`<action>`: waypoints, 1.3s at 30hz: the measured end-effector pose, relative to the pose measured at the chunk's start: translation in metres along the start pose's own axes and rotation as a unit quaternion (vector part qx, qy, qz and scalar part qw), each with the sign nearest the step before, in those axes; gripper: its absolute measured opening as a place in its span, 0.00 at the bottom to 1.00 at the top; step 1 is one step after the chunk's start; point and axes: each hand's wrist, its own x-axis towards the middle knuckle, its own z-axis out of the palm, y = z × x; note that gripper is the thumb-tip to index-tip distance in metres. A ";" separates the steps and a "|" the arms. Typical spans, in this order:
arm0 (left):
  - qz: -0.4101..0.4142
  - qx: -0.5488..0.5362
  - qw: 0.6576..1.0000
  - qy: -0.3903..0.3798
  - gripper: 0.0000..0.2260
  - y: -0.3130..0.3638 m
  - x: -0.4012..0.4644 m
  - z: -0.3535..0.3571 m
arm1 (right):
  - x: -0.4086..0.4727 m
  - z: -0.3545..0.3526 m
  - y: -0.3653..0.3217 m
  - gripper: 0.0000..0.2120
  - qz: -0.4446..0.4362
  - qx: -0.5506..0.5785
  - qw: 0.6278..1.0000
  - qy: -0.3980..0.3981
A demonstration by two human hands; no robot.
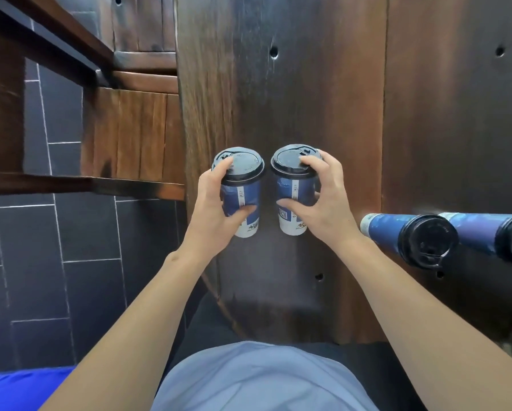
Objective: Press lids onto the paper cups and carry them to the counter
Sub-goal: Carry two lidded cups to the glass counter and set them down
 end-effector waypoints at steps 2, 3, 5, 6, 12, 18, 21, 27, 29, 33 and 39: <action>-0.002 -0.005 1.000 -0.002 0.40 -0.005 0.010 0.001 | 0.008 0.002 0.003 0.38 0.013 -0.001 1.000 0.013; -0.001 -0.007 1.000 -0.003 0.40 -0.007 0.014 0.001 | 0.012 0.003 0.004 0.38 0.016 -0.001 1.000 0.017; -0.007 -0.011 1.000 -0.004 0.40 -0.009 0.022 0.003 | 0.019 0.004 0.005 0.38 0.025 -0.002 1.000 0.018; -0.014 -0.015 1.000 -0.004 0.40 -0.008 0.026 0.004 | 0.022 0.004 0.006 0.38 0.030 -0.002 0.999 0.017; -0.045 -0.047 0.998 -0.007 0.40 0.003 0.036 0.004 | 0.022 -0.006 0.004 0.40 0.058 0.015 0.998 0.029; -0.016 -0.050 0.998 0.026 0.39 0.031 0.016 -0.015 | 0.007 -0.028 -0.027 0.42 0.057 0.056 0.997 0.020; 0.014 -0.057 0.997 0.057 0.38 0.051 -0.009 -0.029 | -0.007 -0.038 -0.053 0.42 0.037 0.081 0.996 0.011; 0.035 -0.077 0.986 0.145 0.39 0.075 -0.085 -0.064 | -0.035 -0.043 -0.115 0.44 -0.052 0.089 0.991 -0.081; 0.034 -0.088 0.978 0.185 0.40 0.077 -0.116 -0.079 | -0.043 -0.038 -0.141 0.43 -0.096 0.076 0.985 -0.124; 0.044 -0.104 0.964 0.240 0.40 0.069 -0.173 -0.108 | -0.062 -0.017 -0.194 0.43 -0.169 0.068 0.969 -0.167; 0.053 -0.148 0.940 0.302 0.40 0.032 -0.260 -0.162 | -0.108 0.039 -0.260 0.42 -0.226 0.075 0.950 -0.203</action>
